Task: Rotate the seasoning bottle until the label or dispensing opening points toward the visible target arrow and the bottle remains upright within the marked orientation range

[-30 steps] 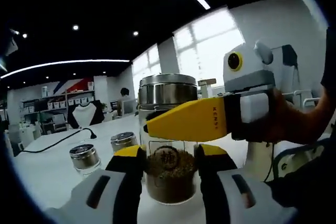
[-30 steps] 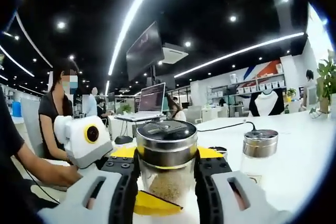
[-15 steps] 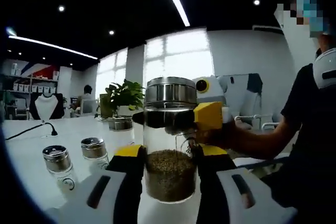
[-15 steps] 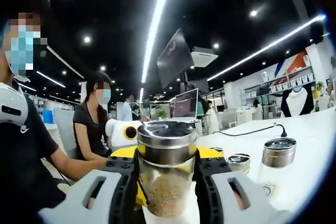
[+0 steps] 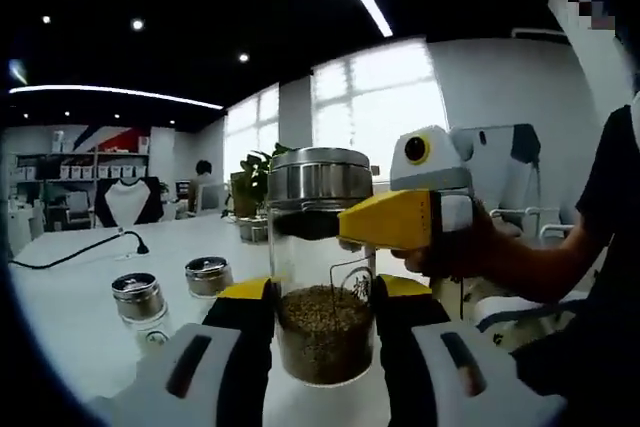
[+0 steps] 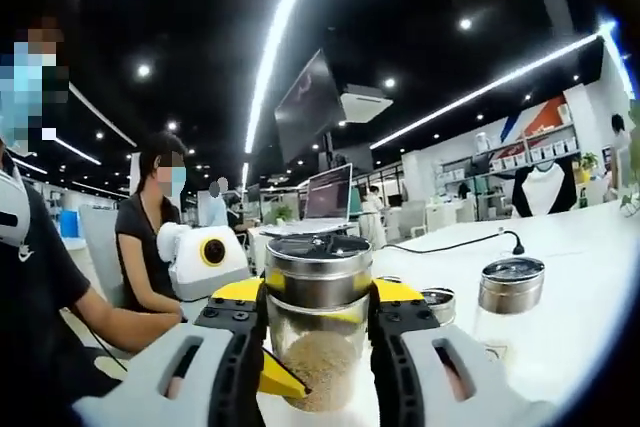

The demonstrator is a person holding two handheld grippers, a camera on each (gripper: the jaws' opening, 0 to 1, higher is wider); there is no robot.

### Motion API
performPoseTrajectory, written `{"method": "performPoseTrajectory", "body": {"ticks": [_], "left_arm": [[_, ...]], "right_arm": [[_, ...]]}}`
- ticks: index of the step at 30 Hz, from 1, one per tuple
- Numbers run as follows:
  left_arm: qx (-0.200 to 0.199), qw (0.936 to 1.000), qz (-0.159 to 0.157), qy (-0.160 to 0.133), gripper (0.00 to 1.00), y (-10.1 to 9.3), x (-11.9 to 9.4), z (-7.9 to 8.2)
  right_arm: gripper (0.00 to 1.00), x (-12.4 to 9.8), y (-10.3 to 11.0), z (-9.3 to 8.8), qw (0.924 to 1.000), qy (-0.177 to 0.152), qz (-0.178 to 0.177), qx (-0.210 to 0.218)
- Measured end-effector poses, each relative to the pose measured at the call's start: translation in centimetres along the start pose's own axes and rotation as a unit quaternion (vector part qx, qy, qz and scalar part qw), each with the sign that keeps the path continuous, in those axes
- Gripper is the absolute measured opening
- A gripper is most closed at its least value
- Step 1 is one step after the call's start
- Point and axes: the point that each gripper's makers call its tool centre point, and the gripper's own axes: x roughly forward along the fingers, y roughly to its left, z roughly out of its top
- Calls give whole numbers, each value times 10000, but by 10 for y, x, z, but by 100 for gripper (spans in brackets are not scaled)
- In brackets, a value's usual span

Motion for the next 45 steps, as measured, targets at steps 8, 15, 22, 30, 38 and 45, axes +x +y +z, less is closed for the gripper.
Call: {"method": "performPoseTrajectory", "body": {"ticks": [8,15,22,30,38,45], "left_arm": [[461,9960,754,101,42,11,1,-5],[592,9937,937,157,42,20,4,-14],[573,9979,285,32,42,12,4,-11],[-429,9982,-408,39,42,3,1,-13],[-159,9987,444,199,41,13,5,-18],[-335,9975,618,119,42,17,4,-21]], "right_arm": [[38,6,-6,-4,9991,81,-383,-178],[38,7,-15,-11,9976,202,-600,-295],[37,0,-18,-7,9993,89,-314,191],[38,-2,-6,-6,9993,192,239,233],[37,1,-15,-10,9985,317,-438,-98],[37,9,-10,-11,9939,316,-735,-759]]}}
